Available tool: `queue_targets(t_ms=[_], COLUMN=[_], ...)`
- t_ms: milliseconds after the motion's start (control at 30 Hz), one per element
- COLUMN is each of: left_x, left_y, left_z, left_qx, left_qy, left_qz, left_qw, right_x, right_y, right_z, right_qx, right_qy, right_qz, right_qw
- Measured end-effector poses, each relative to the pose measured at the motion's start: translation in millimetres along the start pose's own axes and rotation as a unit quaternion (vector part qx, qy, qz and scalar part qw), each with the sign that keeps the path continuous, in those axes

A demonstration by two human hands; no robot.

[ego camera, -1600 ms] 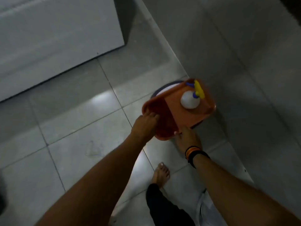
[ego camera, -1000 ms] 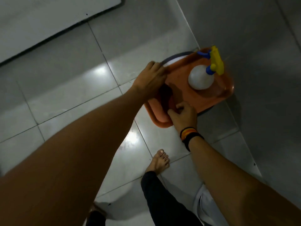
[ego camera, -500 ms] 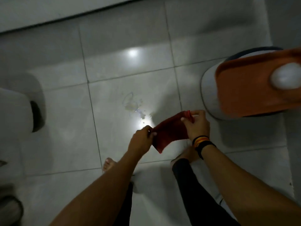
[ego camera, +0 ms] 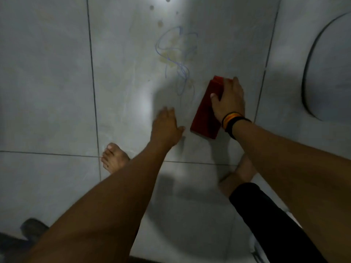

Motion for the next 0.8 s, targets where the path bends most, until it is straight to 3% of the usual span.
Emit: queue_targets(t_ms=[67,133,233,367,500,567,667,800], left_x=[-8,-13,-7,6,0,-13,-45,-65], left_y=[28,54,79,94,93,93,97,88], left_z=[18,36,58,73,68,63,67,101], left_qx=[-0.004,-0.005,0.016,0.042,0.061,0.069,0.009,-0.039], left_qy=[-0.068,-0.091,-0.053,-0.05,-0.045,-0.052,-0.098,-0.098], left_qz=[0.038,0.045,0.078,0.093,0.082,0.076,0.02,-0.031], left_qw=[0.997,0.995,0.995,0.993,0.994,0.993,0.995,0.994], right_x=[32,61,80,112,155,152,120,88], right_y=[-17,-34,-20,59,71,31,-24,-4], right_z=[-14,-21,-2,25,-28,-53,-60,6], right_qx=[-0.025,-0.038,-0.063,-0.211,-0.353,-0.331,-0.219,-0.062], right_qy=[0.052,0.075,-0.008,-0.076,-0.006,0.02,0.02,-0.023], right_qz=[-0.067,-0.123,-0.123,-0.137,-0.189,-0.218,-0.233,-0.174], right_qw=[0.996,0.989,0.99,0.965,0.916,0.918,0.947,0.983])
Point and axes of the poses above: each hand's wrist, its own z-axis towards the middle knuckle, its own x-axis out of the palm, y = z × x, the point moved 5 cm from there along z, towards the middle knuckle, and after that the axes turned 6 degrees about -y, right-handed, at the moved point
